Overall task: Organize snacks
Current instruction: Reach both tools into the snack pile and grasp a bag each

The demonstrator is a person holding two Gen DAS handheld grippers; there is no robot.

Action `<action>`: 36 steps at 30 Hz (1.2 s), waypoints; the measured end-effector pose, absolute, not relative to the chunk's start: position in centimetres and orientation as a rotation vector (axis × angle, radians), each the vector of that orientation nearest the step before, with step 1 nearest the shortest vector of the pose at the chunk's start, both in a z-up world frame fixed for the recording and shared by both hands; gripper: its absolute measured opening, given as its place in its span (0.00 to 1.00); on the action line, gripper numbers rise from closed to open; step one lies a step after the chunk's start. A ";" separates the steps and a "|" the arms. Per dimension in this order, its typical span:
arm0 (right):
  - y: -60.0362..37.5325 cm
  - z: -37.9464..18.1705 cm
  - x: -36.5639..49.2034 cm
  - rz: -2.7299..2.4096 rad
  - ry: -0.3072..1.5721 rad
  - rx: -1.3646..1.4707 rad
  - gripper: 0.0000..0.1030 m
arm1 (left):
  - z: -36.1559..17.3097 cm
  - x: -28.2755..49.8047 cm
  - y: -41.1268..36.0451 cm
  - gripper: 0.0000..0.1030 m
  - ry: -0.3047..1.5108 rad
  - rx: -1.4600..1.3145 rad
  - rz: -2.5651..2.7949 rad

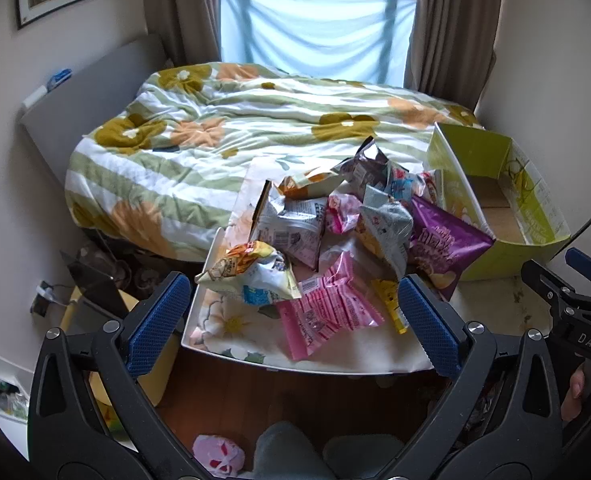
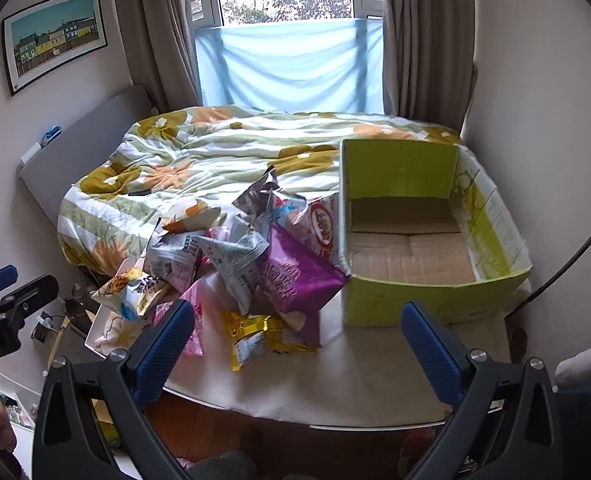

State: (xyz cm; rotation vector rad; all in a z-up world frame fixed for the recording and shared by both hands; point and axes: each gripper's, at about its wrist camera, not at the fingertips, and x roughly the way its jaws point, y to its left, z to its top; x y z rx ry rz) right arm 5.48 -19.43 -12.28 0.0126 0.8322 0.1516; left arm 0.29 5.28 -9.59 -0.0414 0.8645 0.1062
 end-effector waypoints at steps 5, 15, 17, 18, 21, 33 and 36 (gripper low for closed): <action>-17.6 -15.9 6.6 0.137 0.902 0.036 1.00 | -14.0 2.3 6.9 0.99 0.925 0.025 0.047; -13.4 -22.0 8.5 0.096 1.017 0.167 1.00 | -21.5 6.3 10.6 0.99 1.037 0.169 -0.059; -12.3 -22.8 8.6 0.099 1.037 0.193 1.00 | -22.4 7.2 11.3 0.99 1.050 0.212 -0.083; -11.7 -23.3 8.7 0.104 1.049 0.207 1.00 | -22.9 7.6 11.5 0.99 1.054 0.239 -0.101; -10.1 -24.5 9.0 0.124 1.078 0.238 1.00 | -24.3 8.5 11.8 0.99 1.062 0.347 -0.168; -5.8 -28.1 11.0 0.192 1.139 0.255 1.00 | -27.9 10.9 9.8 0.99 0.961 0.775 -0.436; -5.3 -28.7 11.5 0.196 1.144 0.251 1.00 | -28.5 11.2 9.5 0.89 0.958 0.784 -0.478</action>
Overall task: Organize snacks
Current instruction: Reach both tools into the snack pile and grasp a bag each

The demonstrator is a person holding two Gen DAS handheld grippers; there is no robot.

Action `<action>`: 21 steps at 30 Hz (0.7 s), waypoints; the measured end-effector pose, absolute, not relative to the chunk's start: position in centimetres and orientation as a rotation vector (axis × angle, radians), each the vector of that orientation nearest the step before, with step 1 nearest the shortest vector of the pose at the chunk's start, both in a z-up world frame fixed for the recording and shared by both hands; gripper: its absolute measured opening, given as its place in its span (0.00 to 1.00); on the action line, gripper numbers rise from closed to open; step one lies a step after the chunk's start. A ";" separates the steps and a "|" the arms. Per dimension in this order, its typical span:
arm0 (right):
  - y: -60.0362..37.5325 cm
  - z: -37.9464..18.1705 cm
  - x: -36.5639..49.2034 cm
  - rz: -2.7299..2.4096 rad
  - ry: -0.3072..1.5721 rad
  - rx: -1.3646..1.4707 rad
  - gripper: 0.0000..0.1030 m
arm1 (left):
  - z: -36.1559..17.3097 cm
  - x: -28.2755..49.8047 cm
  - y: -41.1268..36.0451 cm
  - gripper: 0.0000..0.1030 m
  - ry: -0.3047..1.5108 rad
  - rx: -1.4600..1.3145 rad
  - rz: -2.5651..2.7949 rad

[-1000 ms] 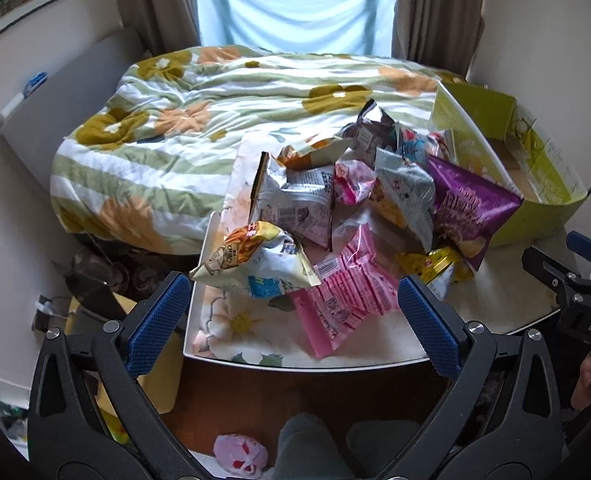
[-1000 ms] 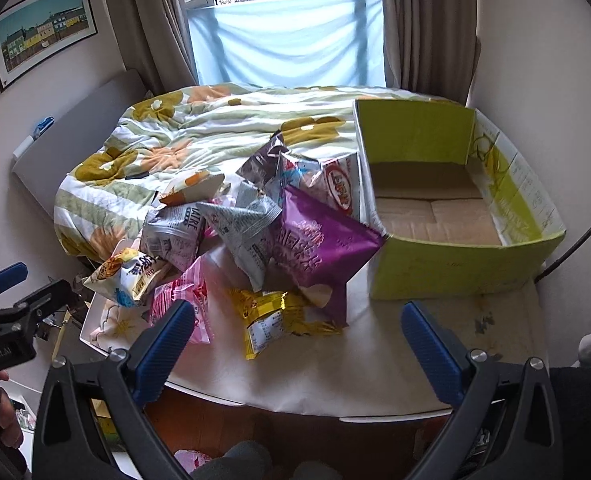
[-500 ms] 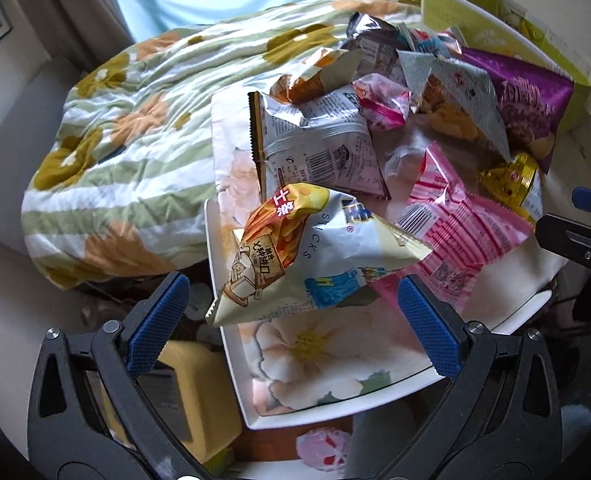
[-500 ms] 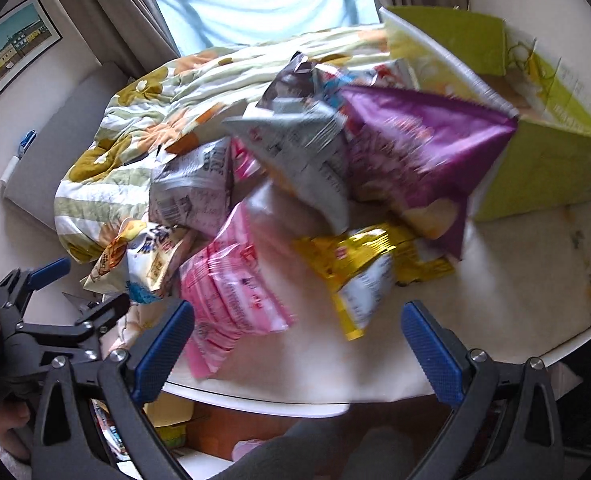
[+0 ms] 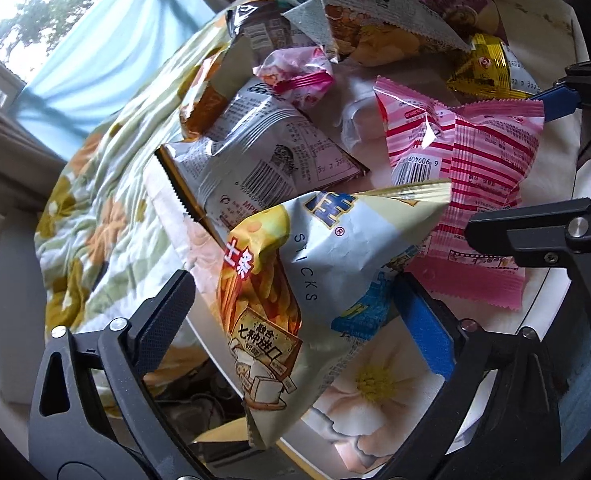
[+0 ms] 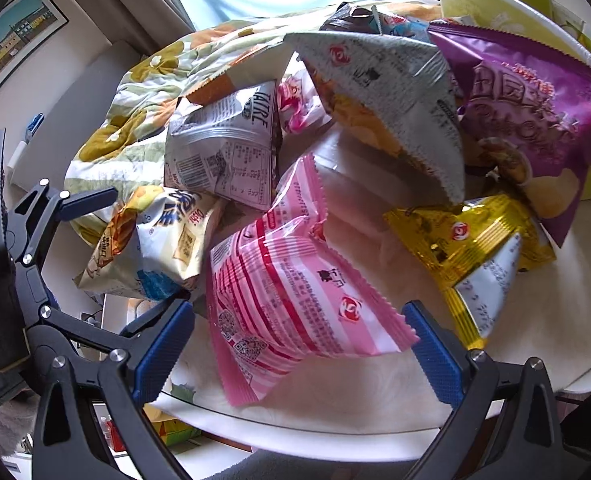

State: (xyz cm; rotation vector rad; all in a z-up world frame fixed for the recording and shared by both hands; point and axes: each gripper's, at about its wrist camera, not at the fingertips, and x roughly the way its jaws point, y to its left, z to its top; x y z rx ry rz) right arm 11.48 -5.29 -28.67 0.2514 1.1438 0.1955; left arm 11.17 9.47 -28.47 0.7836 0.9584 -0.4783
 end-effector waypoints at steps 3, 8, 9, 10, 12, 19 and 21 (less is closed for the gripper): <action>-5.2 -28.8 11.8 0.197 1.142 0.249 1.00 | -28.9 11.2 9.2 0.83 0.954 0.785 -0.492; -4.9 -29.3 12.3 0.217 1.135 0.240 0.97 | -28.9 11.0 9.5 0.71 0.973 0.754 -0.510; -5.0 -29.5 12.4 0.222 1.135 0.241 0.97 | -28.9 11.0 9.6 0.64 0.985 0.740 -0.517; -4.9 -29.6 12.5 0.230 1.138 0.242 0.96 | -28.8 11.0 9.8 0.63 0.995 0.727 -0.518; -4.6 -29.8 12.8 0.239 1.142 0.244 0.95 | -28.9 10.6 9.8 0.62 1.004 0.710 -0.514; -3.9 -30.2 13.5 0.275 1.150 0.226 0.93 | -28.6 10.7 10.9 0.60 1.036 0.646 -0.483; -3.9 -30.3 13.5 0.284 1.152 0.224 0.92 | -28.5 10.8 11.3 0.59 1.045 0.620 -0.478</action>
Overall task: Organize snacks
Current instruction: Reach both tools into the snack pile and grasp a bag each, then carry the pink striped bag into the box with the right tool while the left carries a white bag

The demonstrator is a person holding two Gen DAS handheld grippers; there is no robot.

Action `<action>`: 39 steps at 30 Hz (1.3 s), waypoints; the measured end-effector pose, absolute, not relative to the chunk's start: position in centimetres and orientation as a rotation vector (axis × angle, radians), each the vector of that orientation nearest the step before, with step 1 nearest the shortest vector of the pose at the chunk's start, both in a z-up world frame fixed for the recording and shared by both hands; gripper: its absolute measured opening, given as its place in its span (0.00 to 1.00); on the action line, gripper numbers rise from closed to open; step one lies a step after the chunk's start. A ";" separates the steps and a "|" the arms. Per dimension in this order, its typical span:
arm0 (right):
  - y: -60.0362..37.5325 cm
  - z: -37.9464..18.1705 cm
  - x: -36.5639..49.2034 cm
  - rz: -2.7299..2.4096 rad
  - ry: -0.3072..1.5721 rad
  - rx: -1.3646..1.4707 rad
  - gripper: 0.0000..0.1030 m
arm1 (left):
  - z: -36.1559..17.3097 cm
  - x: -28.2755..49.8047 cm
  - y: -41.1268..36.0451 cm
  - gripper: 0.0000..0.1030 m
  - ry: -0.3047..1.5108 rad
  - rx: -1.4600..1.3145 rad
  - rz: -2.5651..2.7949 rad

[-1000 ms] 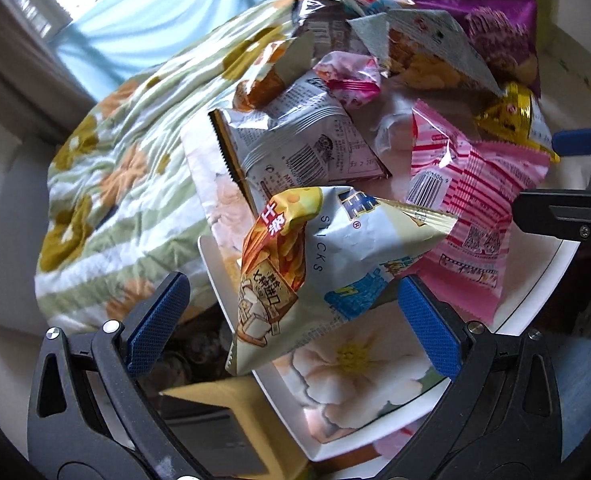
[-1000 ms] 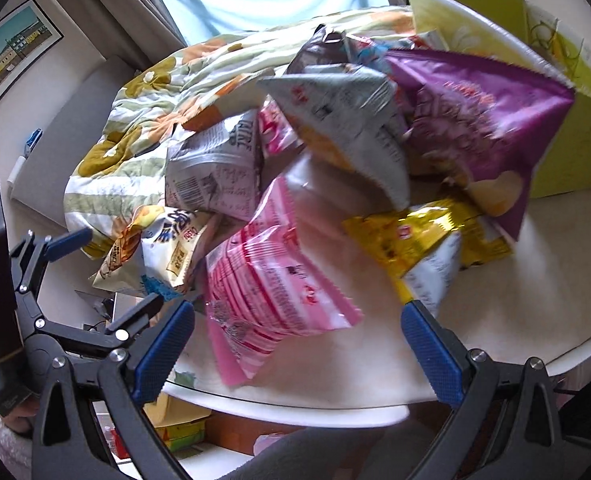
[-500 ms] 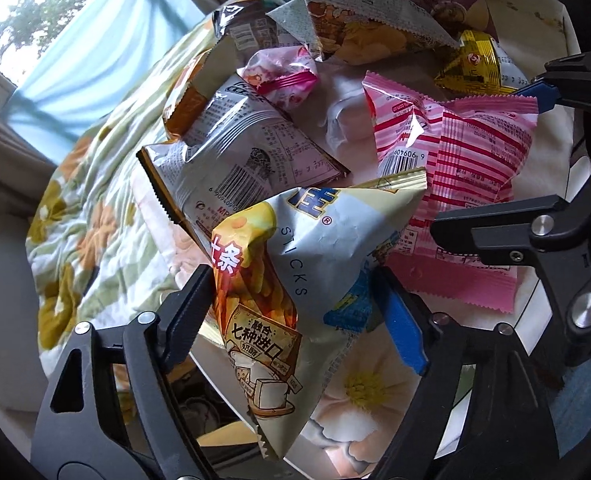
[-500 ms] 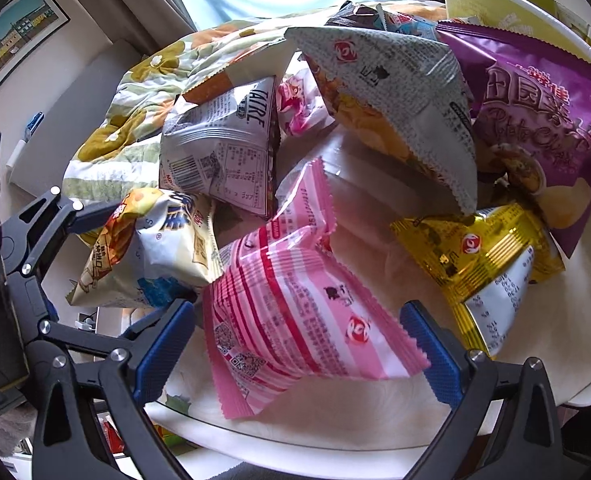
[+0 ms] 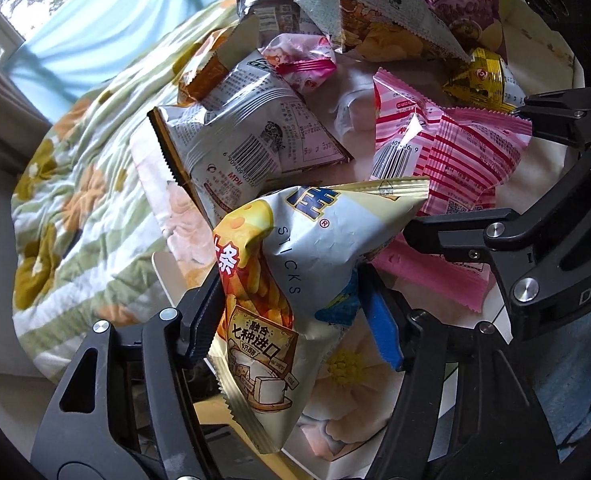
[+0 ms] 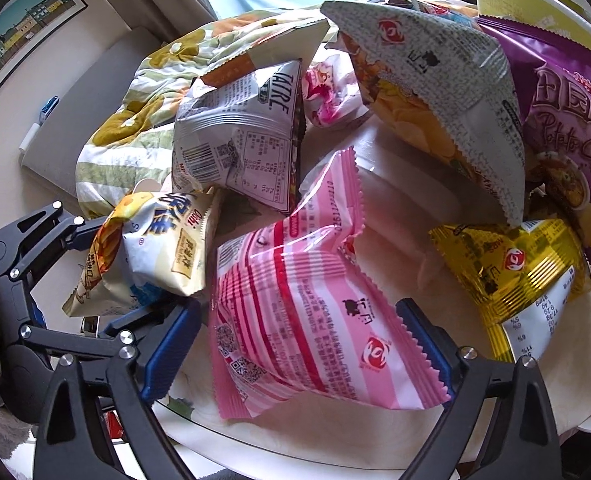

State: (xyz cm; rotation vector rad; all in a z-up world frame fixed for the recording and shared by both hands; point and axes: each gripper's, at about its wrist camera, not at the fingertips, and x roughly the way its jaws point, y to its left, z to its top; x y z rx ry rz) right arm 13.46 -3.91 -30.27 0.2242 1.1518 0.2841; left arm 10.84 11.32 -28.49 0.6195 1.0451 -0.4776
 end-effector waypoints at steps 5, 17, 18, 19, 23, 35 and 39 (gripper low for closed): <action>-3.5 -30.6 14.0 0.304 1.159 0.221 0.81 | -28.3 11.6 12.7 0.58 1.074 0.530 -0.474; -3.2 -28.9 13.3 0.344 1.133 0.228 0.56 | -25.9 11.5 13.5 0.54 1.067 0.430 -0.485; -3.2 -28.6 13.2 0.340 1.130 0.226 0.56 | -25.6 11.4 13.5 0.53 1.066 0.422 -0.484; -3.3 -28.2 13.1 0.338 1.126 0.227 0.55 | -25.2 11.3 13.6 0.53 1.063 0.416 -0.482; -4.0 -26.4 12.4 0.324 1.102 0.230 0.55 | -23.0 10.4 13.2 0.53 1.034 0.383 -0.478; -10.5 -16.4 12.0 0.308 0.902 0.245 0.55 | -13.1 11.5 7.9 0.53 0.879 0.260 -0.441; -14.7 -13.1 13.5 0.295 0.825 0.229 0.55 | -10.4 13.3 3.6 0.53 0.810 0.232 -0.422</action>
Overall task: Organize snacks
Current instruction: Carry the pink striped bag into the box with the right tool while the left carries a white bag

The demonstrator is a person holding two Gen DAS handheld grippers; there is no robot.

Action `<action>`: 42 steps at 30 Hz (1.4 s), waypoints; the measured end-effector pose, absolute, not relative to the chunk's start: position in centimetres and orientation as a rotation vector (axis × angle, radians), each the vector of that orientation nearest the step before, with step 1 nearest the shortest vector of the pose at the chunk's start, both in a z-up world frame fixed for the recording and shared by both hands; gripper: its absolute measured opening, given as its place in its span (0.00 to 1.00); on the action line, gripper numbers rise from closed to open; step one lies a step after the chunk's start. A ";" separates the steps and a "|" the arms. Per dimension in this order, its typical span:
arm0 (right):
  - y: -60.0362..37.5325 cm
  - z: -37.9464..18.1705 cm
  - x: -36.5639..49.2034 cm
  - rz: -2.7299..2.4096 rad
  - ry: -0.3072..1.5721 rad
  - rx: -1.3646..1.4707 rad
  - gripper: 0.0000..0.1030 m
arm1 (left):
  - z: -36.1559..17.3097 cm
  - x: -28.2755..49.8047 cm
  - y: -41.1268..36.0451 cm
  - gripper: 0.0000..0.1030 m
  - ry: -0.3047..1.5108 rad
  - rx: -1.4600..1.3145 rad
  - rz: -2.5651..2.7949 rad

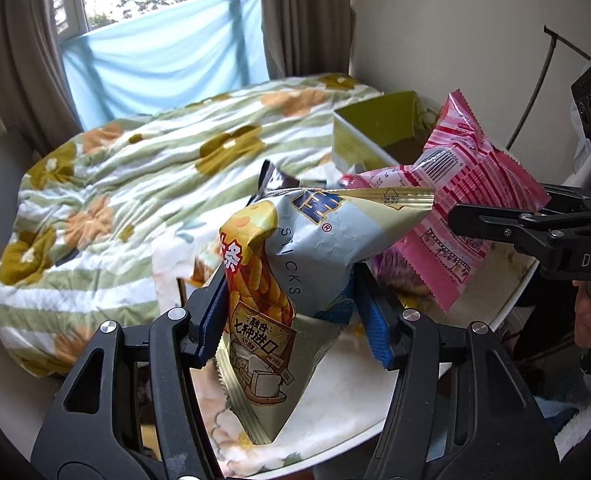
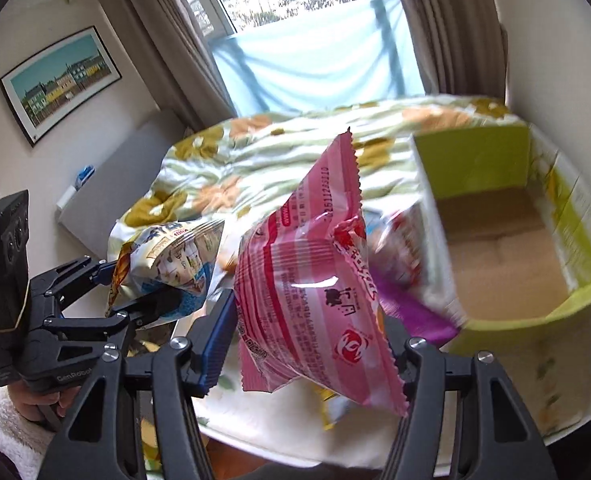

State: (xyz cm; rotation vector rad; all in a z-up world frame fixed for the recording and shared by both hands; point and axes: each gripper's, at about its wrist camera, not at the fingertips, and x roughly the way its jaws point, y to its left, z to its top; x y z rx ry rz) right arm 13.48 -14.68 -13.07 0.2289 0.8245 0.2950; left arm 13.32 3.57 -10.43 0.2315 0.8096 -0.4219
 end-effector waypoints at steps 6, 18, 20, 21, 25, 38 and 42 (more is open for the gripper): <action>-22.7 -10.2 16.9 0.246 0.774 0.207 0.55 | -7.9 16.9 -4.9 0.53 0.757 0.207 -0.409; -37.9 -12.7 26.8 0.150 0.883 0.260 0.55 | -11.2 28.7 -20.7 0.54 0.842 0.243 -0.349; -39.4 -13.6 28.0 0.138 0.907 0.268 0.55 | -12.3 30.7 -22.2 0.53 0.863 0.262 -0.341; -40.1 -14.0 28.5 0.135 0.913 0.269 0.55 | -12.8 31.5 -22.9 0.54 0.872 0.269 -0.343; -41.5 -14.9 29.4 0.121 0.929 0.264 0.55 | -14.7 34.1 -25.5 0.58 0.921 0.299 -0.340; -42.6 -16.0 30.2 0.083 0.989 0.211 0.55 | -15.5 33.1 -23.0 1.00 0.963 0.274 -0.209; -42.2 -15.9 31.2 0.130 0.989 0.209 0.55 | -15.6 32.9 -22.2 1.00 0.980 0.223 -0.194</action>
